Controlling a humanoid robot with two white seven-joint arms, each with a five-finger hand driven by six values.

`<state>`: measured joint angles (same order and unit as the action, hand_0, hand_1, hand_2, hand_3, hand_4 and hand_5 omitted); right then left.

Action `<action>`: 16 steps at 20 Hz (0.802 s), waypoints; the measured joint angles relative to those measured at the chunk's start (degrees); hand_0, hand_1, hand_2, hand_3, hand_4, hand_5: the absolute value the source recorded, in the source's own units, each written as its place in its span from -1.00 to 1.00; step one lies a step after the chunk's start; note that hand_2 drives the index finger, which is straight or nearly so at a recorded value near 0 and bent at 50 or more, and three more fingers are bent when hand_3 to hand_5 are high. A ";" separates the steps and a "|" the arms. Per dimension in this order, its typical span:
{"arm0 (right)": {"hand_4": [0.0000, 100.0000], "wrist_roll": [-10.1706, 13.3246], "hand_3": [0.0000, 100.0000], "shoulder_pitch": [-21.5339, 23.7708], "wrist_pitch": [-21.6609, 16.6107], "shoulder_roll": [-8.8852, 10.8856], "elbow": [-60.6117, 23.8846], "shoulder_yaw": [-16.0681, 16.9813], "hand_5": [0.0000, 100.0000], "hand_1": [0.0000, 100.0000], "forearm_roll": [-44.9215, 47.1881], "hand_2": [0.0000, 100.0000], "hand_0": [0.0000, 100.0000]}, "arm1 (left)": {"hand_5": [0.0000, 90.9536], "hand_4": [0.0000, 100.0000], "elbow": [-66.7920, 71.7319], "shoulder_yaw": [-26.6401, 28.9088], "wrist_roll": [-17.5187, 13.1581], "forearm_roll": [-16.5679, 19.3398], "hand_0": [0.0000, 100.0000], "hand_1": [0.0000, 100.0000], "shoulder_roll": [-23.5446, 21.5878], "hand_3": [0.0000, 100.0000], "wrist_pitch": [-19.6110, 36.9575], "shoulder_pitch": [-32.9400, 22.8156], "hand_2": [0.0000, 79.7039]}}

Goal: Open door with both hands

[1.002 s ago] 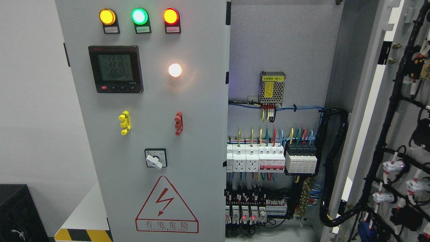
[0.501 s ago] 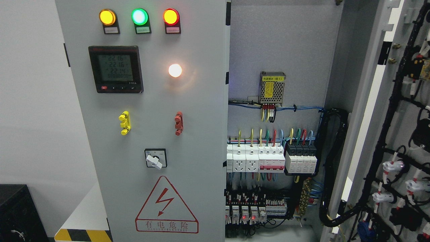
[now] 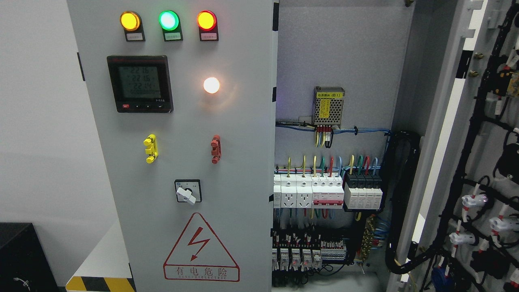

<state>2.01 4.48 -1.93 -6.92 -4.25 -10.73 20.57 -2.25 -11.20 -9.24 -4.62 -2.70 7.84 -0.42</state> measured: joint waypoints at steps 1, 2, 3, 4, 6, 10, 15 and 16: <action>-1.00 0.00 -1.00 0.09 -0.01 0.07 -0.38 0.00 -1.00 -1.00 0.03 -1.00 -1.00 | -1.00 -1.00 0.98 2.31 0.05 1.29 -1.00 -1.00 0.40 -1.00 0.00 -0.36 -1.00; -1.00 0.00 -1.00 0.42 -0.36 0.16 -1.11 0.00 -1.00 -1.00 0.04 -1.00 -1.00 | -1.00 -1.00 1.84 4.42 0.18 2.57 -1.00 -1.00 0.80 -1.00 -0.04 -0.72 -1.00; -1.00 0.00 -1.00 1.15 -0.76 0.42 -2.83 0.01 -1.00 -1.00 0.06 -1.00 -1.00 | -1.00 -1.00 2.57 6.48 0.20 3.67 -1.00 -1.00 1.17 -1.00 -0.05 -0.86 -1.00; -1.00 0.00 -1.00 2.31 -1.25 0.84 -5.07 0.01 -1.00 -1.00 0.08 -1.00 -1.00 | -1.00 -1.00 3.33 8.43 0.28 4.73 -1.00 -1.00 1.50 -1.00 -0.05 -1.09 -1.00; -1.00 -0.06 -1.00 5.46 -2.04 1.84 -10.66 0.09 -1.00 -1.00 0.13 -1.00 -1.00 | -1.00 -1.00 4.57 11.73 0.28 6.32 -1.00 -1.00 2.11 -1.00 -0.07 -1.37 -1.00; -1.00 -0.14 -1.00 13.15 -2.71 3.47 -26.80 0.19 -1.00 -1.00 0.24 -1.00 -1.00 | -1.00 -1.00 6.53 16.78 0.28 8.24 -1.00 -1.00 2.99 -1.00 -0.33 -1.81 -1.00; -1.00 0.00 -1.00 22.34 -3.19 5.73 -49.07 -0.29 -1.00 -1.00 0.33 -1.00 -1.00 | -1.00 -1.00 8.12 20.29 0.38 9.04 -1.00 -1.00 3.28 -1.00 0.55 -2.01 -1.00; -1.00 -0.83 -1.00 23.74 -3.35 6.23 -52.34 -0.61 -1.00 -1.00 0.33 -1.00 -1.00 | -1.00 -1.00 8.42 20.66 0.39 9.00 -1.00 -1.00 3.20 -1.00 0.58 -1.83 -1.00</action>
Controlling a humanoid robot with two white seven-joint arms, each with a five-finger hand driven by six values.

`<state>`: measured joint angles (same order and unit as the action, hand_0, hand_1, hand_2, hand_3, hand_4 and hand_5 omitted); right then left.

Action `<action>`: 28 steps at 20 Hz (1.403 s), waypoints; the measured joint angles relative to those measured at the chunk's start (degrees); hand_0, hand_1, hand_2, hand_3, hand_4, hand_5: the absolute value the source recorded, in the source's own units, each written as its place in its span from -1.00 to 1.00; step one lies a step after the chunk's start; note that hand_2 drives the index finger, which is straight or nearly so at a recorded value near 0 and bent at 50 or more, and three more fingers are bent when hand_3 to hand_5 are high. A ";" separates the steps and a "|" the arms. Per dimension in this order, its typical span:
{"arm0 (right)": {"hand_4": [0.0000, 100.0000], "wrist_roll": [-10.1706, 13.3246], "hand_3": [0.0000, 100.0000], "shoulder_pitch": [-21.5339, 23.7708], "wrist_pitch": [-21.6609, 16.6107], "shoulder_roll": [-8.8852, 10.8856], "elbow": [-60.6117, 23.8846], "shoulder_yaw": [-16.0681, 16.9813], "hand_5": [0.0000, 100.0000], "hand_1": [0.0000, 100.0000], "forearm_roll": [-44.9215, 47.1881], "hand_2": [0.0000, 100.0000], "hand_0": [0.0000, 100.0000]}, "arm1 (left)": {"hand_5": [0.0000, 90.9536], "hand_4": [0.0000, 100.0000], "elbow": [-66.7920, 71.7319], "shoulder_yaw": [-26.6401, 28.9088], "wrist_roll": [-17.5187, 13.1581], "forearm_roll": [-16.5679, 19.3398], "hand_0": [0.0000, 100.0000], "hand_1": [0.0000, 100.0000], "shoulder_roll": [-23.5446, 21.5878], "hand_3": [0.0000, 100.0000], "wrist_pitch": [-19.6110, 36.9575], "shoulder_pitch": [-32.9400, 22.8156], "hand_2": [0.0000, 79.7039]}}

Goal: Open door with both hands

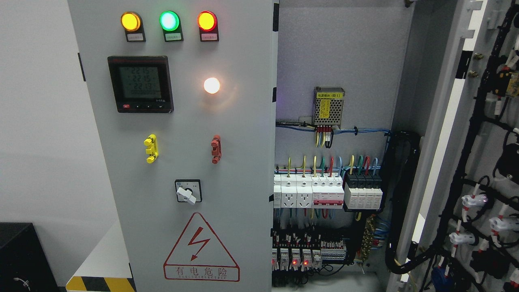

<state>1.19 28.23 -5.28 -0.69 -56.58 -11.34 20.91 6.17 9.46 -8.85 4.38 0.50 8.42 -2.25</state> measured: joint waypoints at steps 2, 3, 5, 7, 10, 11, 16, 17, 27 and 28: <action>-1.00 -3.73 -1.00 2.87 -1.86 1.57 -8.81 -1.03 -1.00 -1.00 0.00 -1.00 -1.00 | -1.00 -1.00 0.34 0.33 0.02 -0.80 -1.00 -1.00 -0.07 -1.00 0.33 0.77 -1.00; -1.00 -6.16 -1.00 4.22 -2.93 2.48 -12.67 -1.65 -1.00 -1.00 0.00 -1.00 -1.00 | -1.00 -1.00 0.58 0.20 0.02 -1.60 -1.00 -1.00 -0.11 -1.00 0.33 0.90 -1.00; -1.00 -11.34 -1.00 6.04 -5.53 4.25 -20.07 -2.73 -1.00 -1.00 -0.01 -1.00 -1.00 | -1.00 -1.00 0.88 -0.63 0.13 -3.95 -1.00 -1.00 -0.16 -1.00 0.33 1.37 -1.00; -1.00 -14.15 -1.00 7.03 -6.80 5.79 -26.76 -3.59 -1.00 -1.00 -0.07 -1.00 -1.00 | -1.00 -1.00 1.14 -1.58 0.17 -5.99 -1.00 -1.00 -0.23 -1.00 0.33 1.64 -1.00; -1.00 -15.72 -1.00 6.32 -8.55 7.56 -35.20 -4.49 -1.00 -1.00 -0.19 -1.00 -1.00 | -1.00 -1.00 1.46 -2.81 0.01 -8.00 -1.00 -1.00 -0.28 -1.00 0.33 1.90 -1.00; -1.00 -16.01 -1.00 5.57 -9.24 8.08 -37.73 -4.72 -1.00 -1.00 -0.21 -1.00 -1.00 | -1.00 -1.00 1.58 -3.34 -0.04 -8.51 -1.00 -1.00 -0.30 -1.00 0.33 1.94 -1.00; -1.00 -16.54 -1.00 -2.29 -11.25 9.71 -46.78 -4.71 -1.00 -1.00 -0.30 -1.00 -1.00 | -1.00 -1.00 1.82 -6.16 -0.45 -9.89 -1.00 -1.00 -0.34 -1.00 0.33 2.14 -1.00; -1.00 -16.54 -1.00 -4.50 -11.27 9.90 -48.03 -4.51 -1.00 -1.00 -0.32 -1.00 -1.00 | -1.00 -1.00 1.87 -6.65 -0.52 -10.04 -1.00 -1.00 -0.12 -1.00 0.33 2.14 -1.00; -1.00 -16.73 -1.00 -27.97 -4.78 9.56 -52.58 -2.60 -1.00 -1.00 0.03 -1.00 -1.00 | -1.00 -1.00 0.58 -9.53 -0.61 -10.66 -1.00 -1.00 1.51 -1.00 0.33 2.23 -1.00; -1.00 -16.64 -1.00 -30.60 -3.91 9.17 -52.11 -2.40 -1.00 -1.00 0.07 -1.00 -1.00 | -1.00 -1.00 0.37 -9.53 -0.72 -10.71 -1.00 -1.00 1.63 -1.00 0.34 2.24 -1.00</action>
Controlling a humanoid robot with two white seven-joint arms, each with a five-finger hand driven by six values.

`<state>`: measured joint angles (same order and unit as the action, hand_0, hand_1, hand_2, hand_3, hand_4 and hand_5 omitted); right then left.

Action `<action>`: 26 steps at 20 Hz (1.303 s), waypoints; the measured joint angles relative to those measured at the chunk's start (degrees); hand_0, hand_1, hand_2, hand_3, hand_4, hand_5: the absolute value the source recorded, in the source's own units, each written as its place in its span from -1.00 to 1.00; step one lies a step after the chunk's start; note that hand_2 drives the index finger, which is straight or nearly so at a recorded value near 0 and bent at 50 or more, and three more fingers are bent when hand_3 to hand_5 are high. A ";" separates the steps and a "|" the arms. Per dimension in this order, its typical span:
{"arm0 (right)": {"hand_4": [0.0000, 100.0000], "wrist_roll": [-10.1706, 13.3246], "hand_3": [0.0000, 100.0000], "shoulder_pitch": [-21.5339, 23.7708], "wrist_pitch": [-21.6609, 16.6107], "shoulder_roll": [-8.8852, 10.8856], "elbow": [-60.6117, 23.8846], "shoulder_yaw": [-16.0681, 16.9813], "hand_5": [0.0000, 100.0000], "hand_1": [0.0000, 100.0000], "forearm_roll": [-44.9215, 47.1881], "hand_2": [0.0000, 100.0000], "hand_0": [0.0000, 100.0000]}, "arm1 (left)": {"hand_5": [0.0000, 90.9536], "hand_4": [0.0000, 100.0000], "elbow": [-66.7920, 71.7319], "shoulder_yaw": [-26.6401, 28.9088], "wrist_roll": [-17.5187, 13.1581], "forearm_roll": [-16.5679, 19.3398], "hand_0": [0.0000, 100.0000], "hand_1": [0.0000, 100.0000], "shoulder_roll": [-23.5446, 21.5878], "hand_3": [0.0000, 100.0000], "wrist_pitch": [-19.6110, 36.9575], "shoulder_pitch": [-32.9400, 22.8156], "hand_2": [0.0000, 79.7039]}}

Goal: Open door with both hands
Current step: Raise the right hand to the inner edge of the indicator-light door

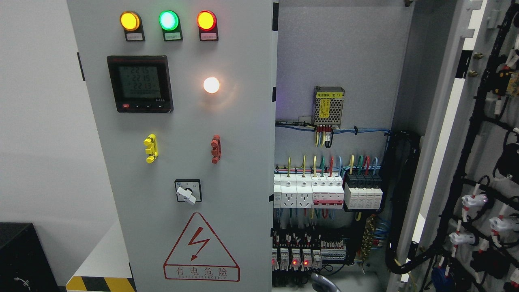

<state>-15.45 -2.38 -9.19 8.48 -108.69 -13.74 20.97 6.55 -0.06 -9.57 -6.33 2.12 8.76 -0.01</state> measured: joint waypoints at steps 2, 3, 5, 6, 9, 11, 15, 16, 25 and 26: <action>-1.00 0.10 -1.00 -4.43 1.54 -0.92 1.20 0.41 -1.00 -1.00 0.04 -1.00 -1.00 | -1.00 -1.00 -0.30 0.01 0.07 -0.09 -1.00 -1.00 0.20 -1.00 0.10 0.00 -1.00; -1.00 0.12 -1.00 -6.85 2.49 -1.64 2.03 0.62 -1.00 -1.00 0.06 -1.00 -1.00 | -1.00 -1.00 -0.44 -0.07 0.19 -0.11 -1.00 -1.00 0.31 -1.00 0.14 0.00 -1.00; -1.00 0.18 -1.00 -10.85 5.63 -2.76 3.58 1.15 -1.00 -1.00 0.08 -1.00 -1.00 | -1.00 -1.00 -0.68 -0.40 0.83 -0.16 -1.00 -1.00 0.46 -1.00 0.19 0.00 -1.00; -1.00 0.19 -1.00 -12.64 7.25 -3.31 4.31 1.44 -1.00 -1.00 0.08 -1.00 -1.00 | -1.00 -1.00 -0.79 -0.57 1.27 -0.18 -1.00 -1.00 0.55 -1.00 0.19 0.00 -1.00; -1.00 0.24 -1.00 -17.98 10.46 -5.20 7.00 2.53 -1.00 -1.00 0.09 -1.00 -1.00 | -1.00 -1.00 -1.05 -0.93 3.23 -0.14 -1.00 -1.00 0.73 -1.00 -0.02 0.85 -1.00; -1.00 0.33 -1.00 -20.90 11.38 -6.14 9.02 3.60 -1.00 -1.00 0.10 -1.00 -1.00 | -1.00 -1.00 -1.14 -1.15 3.64 -0.03 -1.00 -1.00 0.82 -1.00 -0.03 1.22 -1.00; -1.00 0.35 -1.00 -25.14 12.38 -7.65 12.90 5.46 -1.00 -1.00 0.09 -1.00 -1.00 | -1.00 -1.00 -1.35 -1.47 3.84 0.12 -1.00 -1.00 1.00 -1.00 -0.05 1.81 -1.00; -1.00 0.35 -1.00 -26.01 12.79 -7.99 13.83 5.81 -1.00 -1.00 0.08 -1.00 -1.00 | -1.00 -1.00 -1.37 -1.52 3.85 0.13 -1.00 -1.00 1.02 -1.00 -0.07 1.86 -1.00; -1.00 0.63 -1.00 -31.77 16.48 -9.24 20.20 7.77 -1.00 -1.00 0.11 -1.00 -1.00 | -1.00 -1.00 -1.57 -2.33 3.87 0.42 -1.00 -1.00 1.28 -1.00 -0.67 2.50 -1.00; -1.00 0.67 -1.00 -32.38 17.04 -9.17 20.81 7.93 -1.00 -1.00 0.13 -1.00 -1.00 | -1.00 -1.00 -1.57 -2.44 3.87 0.48 -1.00 -1.00 1.29 -1.00 -0.91 2.54 -1.00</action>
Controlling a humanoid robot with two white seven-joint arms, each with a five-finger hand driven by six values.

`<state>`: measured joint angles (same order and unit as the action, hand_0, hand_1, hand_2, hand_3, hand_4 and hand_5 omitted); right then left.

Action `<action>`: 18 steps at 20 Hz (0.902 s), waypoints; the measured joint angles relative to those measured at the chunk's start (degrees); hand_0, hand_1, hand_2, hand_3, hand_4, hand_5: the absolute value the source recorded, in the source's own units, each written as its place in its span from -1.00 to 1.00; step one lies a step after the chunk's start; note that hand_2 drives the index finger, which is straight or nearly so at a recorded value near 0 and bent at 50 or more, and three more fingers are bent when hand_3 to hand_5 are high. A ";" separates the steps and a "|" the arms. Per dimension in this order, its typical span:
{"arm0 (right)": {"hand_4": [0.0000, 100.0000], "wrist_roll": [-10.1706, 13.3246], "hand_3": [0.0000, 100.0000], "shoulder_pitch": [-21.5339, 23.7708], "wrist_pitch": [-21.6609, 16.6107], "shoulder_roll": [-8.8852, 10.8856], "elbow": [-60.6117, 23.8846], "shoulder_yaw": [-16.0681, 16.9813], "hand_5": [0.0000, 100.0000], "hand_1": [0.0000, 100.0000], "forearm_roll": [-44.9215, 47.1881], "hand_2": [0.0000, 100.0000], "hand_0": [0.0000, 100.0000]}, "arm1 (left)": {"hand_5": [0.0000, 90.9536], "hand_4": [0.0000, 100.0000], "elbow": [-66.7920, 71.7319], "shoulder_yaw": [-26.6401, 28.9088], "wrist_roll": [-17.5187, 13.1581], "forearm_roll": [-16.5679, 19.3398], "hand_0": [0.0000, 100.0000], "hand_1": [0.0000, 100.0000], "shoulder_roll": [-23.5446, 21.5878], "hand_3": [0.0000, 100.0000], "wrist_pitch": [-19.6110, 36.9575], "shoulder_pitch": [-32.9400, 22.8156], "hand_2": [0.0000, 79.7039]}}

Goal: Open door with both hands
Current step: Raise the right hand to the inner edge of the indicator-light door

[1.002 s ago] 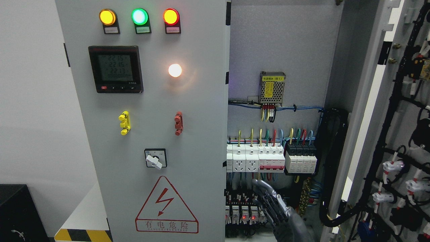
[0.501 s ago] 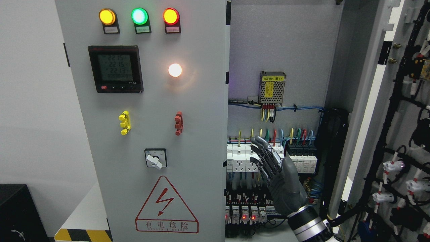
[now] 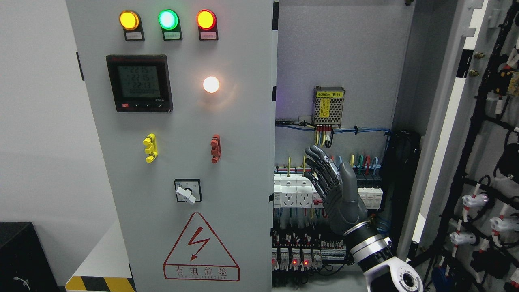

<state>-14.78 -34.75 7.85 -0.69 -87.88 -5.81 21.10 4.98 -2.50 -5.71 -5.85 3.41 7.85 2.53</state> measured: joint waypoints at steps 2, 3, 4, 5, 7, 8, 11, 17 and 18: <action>-1.00 -0.41 -1.00 -1.10 1.17 0.11 1.03 0.17 -1.00 -1.00 0.07 -1.00 -1.00 | -1.00 -1.00 -0.01 -0.28 0.00 0.32 -1.00 -1.00 0.02 -1.00 -1.03 0.06 -1.00; -1.00 -0.54 -1.00 -1.55 1.44 0.15 1.44 0.19 -1.00 -1.00 0.10 -1.00 -1.00 | -1.00 -1.00 -0.01 -0.47 0.00 0.62 -1.00 -1.00 0.03 -1.00 -1.75 0.08 -1.00; -1.00 -0.70 -1.00 -2.13 1.58 0.20 1.89 0.20 -1.00 -1.00 0.13 -1.00 -1.00 | -1.00 -1.00 -0.02 -0.69 0.00 0.94 -1.00 -1.00 0.05 -1.00 -2.15 0.11 -1.00; -1.00 -0.95 -1.00 -2.52 1.68 0.25 2.21 0.16 -1.00 -1.00 0.17 -1.00 -1.00 | -1.00 -1.00 -0.02 -0.87 0.00 1.20 -1.00 -1.00 0.05 -1.00 -2.49 0.12 -1.00; -1.00 -1.36 -1.00 -3.20 1.86 0.31 2.80 0.02 -1.00 -1.00 0.23 -1.00 -1.00 | -1.00 -1.00 -0.03 -1.21 0.01 1.63 -1.00 -1.00 0.07 -1.00 -2.81 0.15 -1.00; -1.00 -1.46 -1.00 -3.46 1.90 0.35 3.05 -0.05 -1.00 -1.00 0.26 -1.00 -1.00 | -1.00 -1.00 -0.03 -1.37 0.01 1.82 -1.00 -1.00 0.08 -1.00 -2.89 0.15 -1.00; -1.00 -3.21 -1.00 -4.11 2.12 0.42 3.78 -0.27 -1.00 -1.00 0.85 -1.00 -1.00 | -1.00 -1.00 -0.02 -1.77 0.01 2.23 -1.00 -1.00 0.09 -1.00 -3.04 0.17 -1.00; -1.00 -6.57 -1.00 -5.97 5.20 0.54 4.98 -0.54 -1.00 -1.00 3.92 -1.00 -1.00 | -1.00 -1.00 -0.10 -2.21 0.29 2.35 -1.00 -1.00 0.17 -1.00 -3.06 0.19 -1.00; -1.00 -6.98 -1.00 -6.30 5.99 0.55 5.18 -0.57 -1.00 -1.00 4.81 -1.00 -1.00 | -1.00 -1.00 -0.11 -2.26 0.18 2.33 -1.00 -1.00 0.23 -1.00 -2.85 0.19 -1.00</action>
<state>-21.76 -41.06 13.84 -0.14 -82.70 -6.38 25.91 4.87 -4.76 -5.52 -3.52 3.64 5.00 2.72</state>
